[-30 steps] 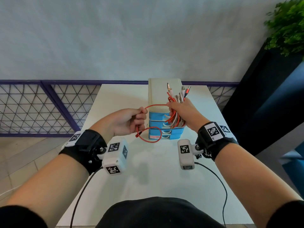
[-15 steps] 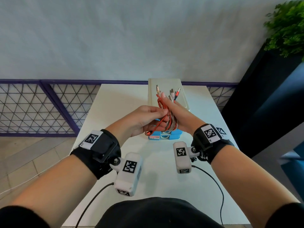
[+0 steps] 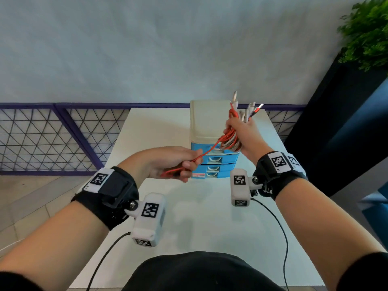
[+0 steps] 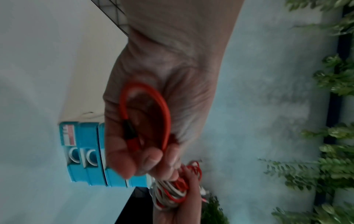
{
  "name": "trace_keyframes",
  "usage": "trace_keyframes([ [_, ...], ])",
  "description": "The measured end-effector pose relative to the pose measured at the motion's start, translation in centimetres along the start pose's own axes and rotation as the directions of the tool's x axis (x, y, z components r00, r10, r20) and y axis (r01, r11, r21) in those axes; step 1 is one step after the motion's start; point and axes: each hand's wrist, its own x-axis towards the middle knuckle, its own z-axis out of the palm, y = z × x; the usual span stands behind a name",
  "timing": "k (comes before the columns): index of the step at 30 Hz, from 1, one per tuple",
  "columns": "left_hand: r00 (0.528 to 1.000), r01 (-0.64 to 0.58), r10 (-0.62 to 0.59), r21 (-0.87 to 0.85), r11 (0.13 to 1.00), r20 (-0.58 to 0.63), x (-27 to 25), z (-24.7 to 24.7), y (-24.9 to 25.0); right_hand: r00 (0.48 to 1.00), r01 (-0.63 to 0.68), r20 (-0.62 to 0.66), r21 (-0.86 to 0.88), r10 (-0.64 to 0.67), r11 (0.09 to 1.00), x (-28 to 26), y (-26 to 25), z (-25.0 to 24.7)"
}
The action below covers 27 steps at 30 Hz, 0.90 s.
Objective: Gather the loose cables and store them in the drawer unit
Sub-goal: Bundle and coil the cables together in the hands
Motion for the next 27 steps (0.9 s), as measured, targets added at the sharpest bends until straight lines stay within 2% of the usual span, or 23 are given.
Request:
trace_keyframes([
  [2,0.999,0.008,-0.010,0.045,0.999,0.044,-0.3,-0.8,-0.8,1.000,-0.001,-0.004,0.015,0.001,1.000,0.3,-0.3,-0.7],
  [4,1.000,-0.003,-0.004,0.265,0.964,0.026,-0.3,-1.3,-1.1,0.999,-0.014,0.035,0.048,0.012,0.999,0.2,-0.4,-0.7],
  [7,0.984,0.041,0.081,0.648,0.761,-0.158,0.4,-1.4,-0.7,0.990,-0.041,0.141,0.087,0.029,0.995,-0.4,-0.4,0.0],
  [9,0.916,0.170,0.201,0.789,0.591,-0.348,1.0,-1.5,-0.4,0.976,-0.076,0.207,0.063,0.062,0.995,-0.8,-0.7,0.2],
  [11,0.828,0.228,0.346,0.828,0.512,-0.441,1.5,-1.5,-0.2,0.953,-0.111,0.281,-0.011,0.109,0.994,-1.0,-0.9,0.4],
  [16,0.673,0.072,0.625,0.876,0.477,-0.395,2.0,-1.4,0.7,0.877,-0.092,0.420,-0.329,0.233,0.940,-2.2,-0.8,1.7],
  [18,0.615,0.024,0.683,0.875,0.483,-0.394,2.3,-1.2,0.6,0.832,-0.095,0.485,-0.354,0.269,0.930,-2.9,-0.7,2.3],
  [19,0.602,-0.003,0.696,0.871,0.492,-0.391,2.3,-1.2,0.5,0.815,-0.107,0.510,-0.334,0.275,0.936,-3.1,-0.7,2.4],
  [21,0.610,-0.087,0.702,0.849,0.520,-0.368,2.2,-1.1,0.3,0.807,-0.116,0.523,-0.314,0.274,0.942,-3.3,-0.6,2.6],
  [23,0.645,-0.165,0.691,0.824,0.542,-0.326,2.1,-1.0,-0.1,0.814,-0.108,0.508,-0.344,0.281,0.933,-3.3,-0.6,2.6],
  [27,0.692,-0.162,0.663,0.834,0.528,-0.285,1.8,-0.9,-0.4,0.811,-0.121,0.498,-0.370,0.307,0.921,-3.6,-0.7,2.4],
])
